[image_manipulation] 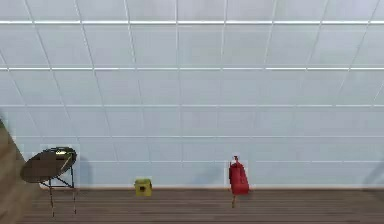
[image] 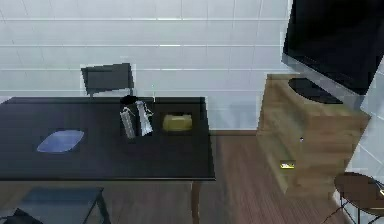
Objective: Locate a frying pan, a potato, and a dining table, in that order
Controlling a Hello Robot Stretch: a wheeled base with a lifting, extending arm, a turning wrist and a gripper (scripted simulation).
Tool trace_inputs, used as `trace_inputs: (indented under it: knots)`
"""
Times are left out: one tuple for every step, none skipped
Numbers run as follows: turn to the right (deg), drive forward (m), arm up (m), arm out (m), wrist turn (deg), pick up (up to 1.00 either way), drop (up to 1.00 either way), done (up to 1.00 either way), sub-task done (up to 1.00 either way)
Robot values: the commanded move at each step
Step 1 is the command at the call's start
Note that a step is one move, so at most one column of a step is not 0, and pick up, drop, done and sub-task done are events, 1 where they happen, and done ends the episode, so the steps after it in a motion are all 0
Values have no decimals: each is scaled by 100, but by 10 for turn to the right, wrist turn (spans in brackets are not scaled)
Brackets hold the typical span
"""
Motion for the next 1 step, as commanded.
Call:
trace_inputs:
  knots:
    - [-450, 0, 0, 0, 0, 0, 0, 0, 0]
